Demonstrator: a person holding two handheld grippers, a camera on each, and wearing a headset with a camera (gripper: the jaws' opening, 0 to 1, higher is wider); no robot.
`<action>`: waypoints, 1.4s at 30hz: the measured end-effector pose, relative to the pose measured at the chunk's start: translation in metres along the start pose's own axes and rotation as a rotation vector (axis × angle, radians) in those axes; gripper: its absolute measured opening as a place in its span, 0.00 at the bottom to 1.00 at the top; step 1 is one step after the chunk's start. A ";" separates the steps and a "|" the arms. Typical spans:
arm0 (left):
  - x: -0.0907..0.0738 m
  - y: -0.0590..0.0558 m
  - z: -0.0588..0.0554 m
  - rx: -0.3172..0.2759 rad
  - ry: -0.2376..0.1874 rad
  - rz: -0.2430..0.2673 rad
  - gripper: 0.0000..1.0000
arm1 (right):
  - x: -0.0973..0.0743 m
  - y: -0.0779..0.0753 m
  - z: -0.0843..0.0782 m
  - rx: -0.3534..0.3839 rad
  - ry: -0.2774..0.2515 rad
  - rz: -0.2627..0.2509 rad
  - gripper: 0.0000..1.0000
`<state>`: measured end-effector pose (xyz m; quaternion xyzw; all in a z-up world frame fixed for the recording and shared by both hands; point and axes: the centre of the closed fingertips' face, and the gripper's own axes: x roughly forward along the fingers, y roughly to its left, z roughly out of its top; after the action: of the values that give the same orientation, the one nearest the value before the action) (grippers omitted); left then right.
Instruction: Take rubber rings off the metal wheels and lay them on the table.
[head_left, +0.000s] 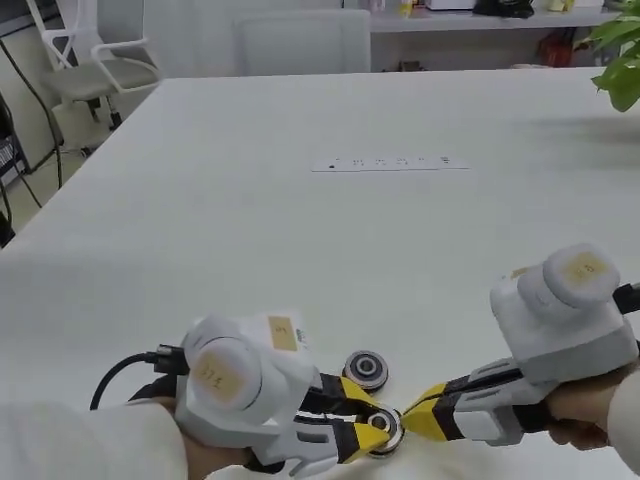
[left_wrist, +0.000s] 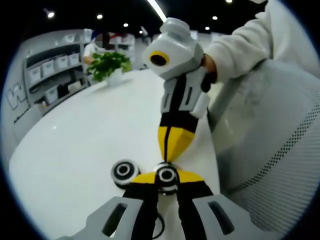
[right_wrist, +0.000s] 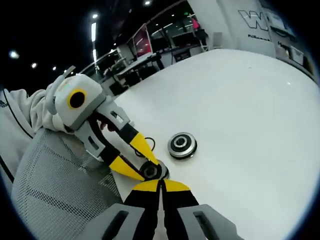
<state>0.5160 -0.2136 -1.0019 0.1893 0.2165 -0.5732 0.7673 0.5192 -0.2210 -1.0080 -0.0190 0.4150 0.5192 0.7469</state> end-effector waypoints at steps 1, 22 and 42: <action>0.000 0.000 0.000 0.002 0.001 0.000 0.14 | 0.000 0.000 0.000 0.005 0.001 0.000 0.00; 0.000 0.001 -0.001 0.008 0.010 -0.002 0.14 | 0.005 0.010 0.003 -0.035 -0.013 0.027 0.00; 0.000 0.001 -0.001 0.011 0.011 0.000 0.14 | 0.005 0.020 0.011 -0.052 -0.045 0.072 0.00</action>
<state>0.5170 -0.2126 -1.0023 0.1966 0.2177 -0.5733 0.7651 0.5105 -0.2030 -0.9963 -0.0117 0.3851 0.5565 0.7361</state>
